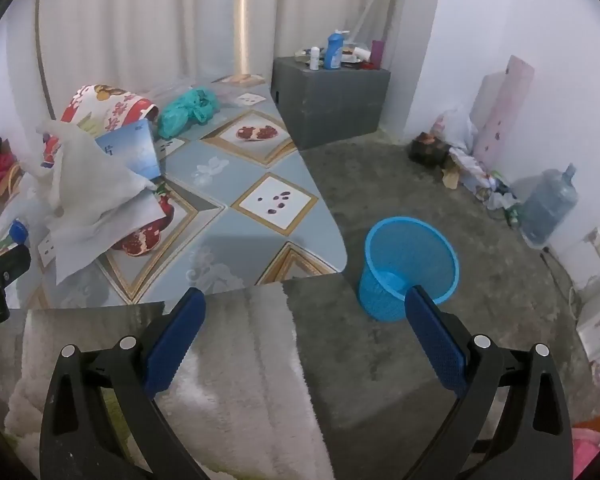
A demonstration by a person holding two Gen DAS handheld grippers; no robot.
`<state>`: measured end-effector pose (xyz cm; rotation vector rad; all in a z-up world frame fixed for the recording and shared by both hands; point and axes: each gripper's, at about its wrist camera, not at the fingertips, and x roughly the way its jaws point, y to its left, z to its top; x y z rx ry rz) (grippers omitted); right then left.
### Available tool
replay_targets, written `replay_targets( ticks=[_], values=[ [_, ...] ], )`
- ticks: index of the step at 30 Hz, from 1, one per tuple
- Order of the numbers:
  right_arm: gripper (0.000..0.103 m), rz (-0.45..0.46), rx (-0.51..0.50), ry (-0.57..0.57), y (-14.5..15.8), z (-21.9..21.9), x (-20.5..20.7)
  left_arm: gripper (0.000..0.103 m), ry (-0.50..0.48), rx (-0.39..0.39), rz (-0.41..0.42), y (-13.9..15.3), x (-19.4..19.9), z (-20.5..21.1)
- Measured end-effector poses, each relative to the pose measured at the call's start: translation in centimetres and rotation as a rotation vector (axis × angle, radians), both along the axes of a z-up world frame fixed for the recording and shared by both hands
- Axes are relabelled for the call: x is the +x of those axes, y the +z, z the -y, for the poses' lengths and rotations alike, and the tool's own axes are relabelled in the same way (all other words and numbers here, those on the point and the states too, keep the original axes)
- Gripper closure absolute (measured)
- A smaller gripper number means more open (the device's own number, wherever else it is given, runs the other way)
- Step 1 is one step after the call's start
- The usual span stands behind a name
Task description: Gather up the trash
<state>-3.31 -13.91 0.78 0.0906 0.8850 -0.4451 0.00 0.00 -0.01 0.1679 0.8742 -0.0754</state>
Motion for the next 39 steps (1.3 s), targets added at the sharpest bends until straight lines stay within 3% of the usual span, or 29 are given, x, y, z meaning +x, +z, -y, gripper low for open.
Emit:
replay_targets(
  ticks=[8,39],
  values=[
    [0.008,0.004,0.002,-0.006,-0.7,4.0,-2.7,0.006,0.003,-0.011,0.002,-0.3,-0.5,-1.0],
    [0.008,0.019,-0.001,-0.002,-0.5,3.4,-2.1,0.006,0.029,0.000,-0.007,-0.3,0.1,-0.9]
  ],
)
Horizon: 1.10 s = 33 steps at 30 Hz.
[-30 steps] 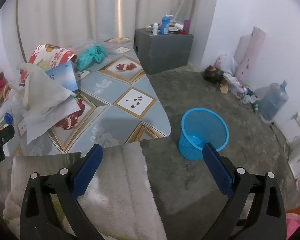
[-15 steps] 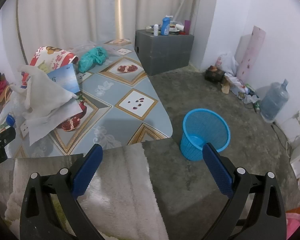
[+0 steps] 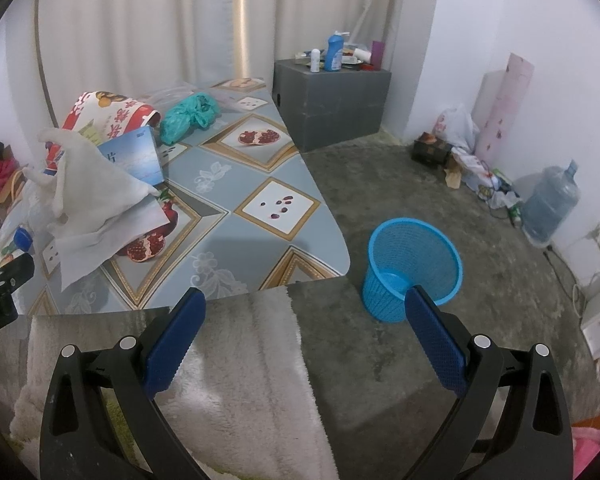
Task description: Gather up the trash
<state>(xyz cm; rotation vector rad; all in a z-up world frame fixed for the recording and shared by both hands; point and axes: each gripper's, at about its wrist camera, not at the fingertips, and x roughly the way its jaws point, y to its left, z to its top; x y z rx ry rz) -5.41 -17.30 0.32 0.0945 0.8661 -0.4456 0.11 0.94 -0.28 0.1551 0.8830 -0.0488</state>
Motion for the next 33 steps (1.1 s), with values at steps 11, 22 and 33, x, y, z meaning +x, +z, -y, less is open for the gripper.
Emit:
replay_targets(
  ticks=[11,22,33],
  values=[
    [0.008,0.003,0.001,0.001,-0.14,-0.15,0.03,0.006,0.000,0.000,-0.003,-0.01,0.07,0.06],
    [0.008,0.002,0.002,0.003,-0.21,-0.34,0.13,0.006,0.001,0.000,-0.004,0.00,0.02,-0.03],
    [0.008,0.004,0.001,0.008,-0.41,-0.67,0.26,0.006,0.001,0.001,-0.006,0.05,0.04,-0.08]
  ],
)
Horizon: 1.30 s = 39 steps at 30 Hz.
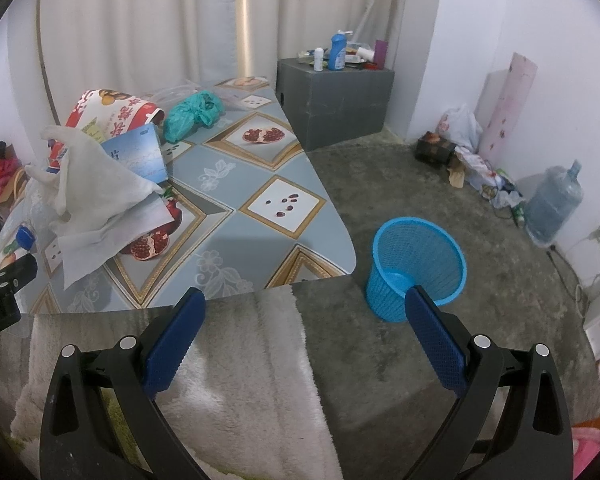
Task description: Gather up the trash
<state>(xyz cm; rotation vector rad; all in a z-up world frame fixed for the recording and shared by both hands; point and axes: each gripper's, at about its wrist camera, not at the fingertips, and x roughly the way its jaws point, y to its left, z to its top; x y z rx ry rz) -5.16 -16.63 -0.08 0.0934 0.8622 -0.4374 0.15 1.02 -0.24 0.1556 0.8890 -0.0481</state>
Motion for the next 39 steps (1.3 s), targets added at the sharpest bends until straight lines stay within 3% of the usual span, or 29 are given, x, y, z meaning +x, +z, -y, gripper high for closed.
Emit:
replay_targets(
  ticks=[28,39],
  values=[
    [0.008,0.003,0.012,0.005,-0.4,-0.6,0.3,0.006,0.005,0.004,-0.001,0.0,0.0,0.0],
    [0.008,0.038,0.012,0.045,0.5,-0.9,1.4,0.006,0.041,0.013,0.053,1.2,-0.5,-3.6]
  ],
)
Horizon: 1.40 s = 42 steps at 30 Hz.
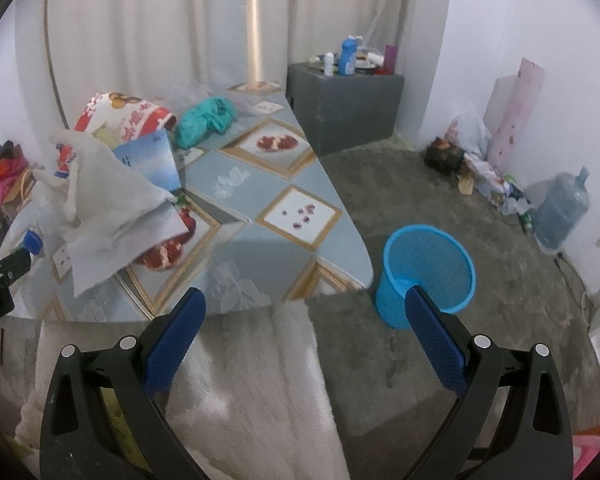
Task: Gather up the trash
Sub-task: 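Grasp the white glove with the left tool while the right tool grasps the blue box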
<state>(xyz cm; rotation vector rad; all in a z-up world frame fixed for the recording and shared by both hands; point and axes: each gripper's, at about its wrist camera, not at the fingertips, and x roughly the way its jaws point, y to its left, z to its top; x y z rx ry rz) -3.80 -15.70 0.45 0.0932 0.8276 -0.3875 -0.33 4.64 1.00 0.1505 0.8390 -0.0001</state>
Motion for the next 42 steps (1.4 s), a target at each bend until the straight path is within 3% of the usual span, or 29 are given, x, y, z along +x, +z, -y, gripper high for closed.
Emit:
replay_targets(
  ticks=[8,11,14,18,22,29,36,42],
  values=[
    [0.008,0.077,0.038,0.076,1.4,-1.2,2.4,0.006,0.004,-0.028,0.044,1.5,0.9,-4.3],
    [0.008,0.087,0.046,0.116,1.5,-1.8,3.3,0.006,-0.049,-0.043,0.054,1.6,1.6,-4.1],
    [0.013,0.092,0.063,0.155,1.5,-2.3,4.3,0.006,-0.120,-0.116,0.063,1.8,2.7,-4.0],
    [0.020,0.091,0.108,0.190,1.2,-2.3,5.9,0.006,-0.204,-0.211,0.143,2.4,3.2,-3.8],
    [0.028,0.088,0.115,0.233,1.0,-2.8,7.5,0.006,-0.270,-0.246,0.199,3.0,4.3,-2.3],
    [0.039,0.116,0.148,0.296,1.3,-2.1,10.4,0.006,-0.353,-0.295,0.153,2.7,6.5,-0.3],
    [0.042,0.127,0.196,0.476,1.2,-0.9,14.4,0.022,-0.388,-0.291,0.112,1.7,8.0,1.0],
    [0.042,0.096,0.150,0.615,0.4,-1.4,17.0,0.034,-0.413,-0.274,0.067,0.4,8.5,1.9]
  ],
)
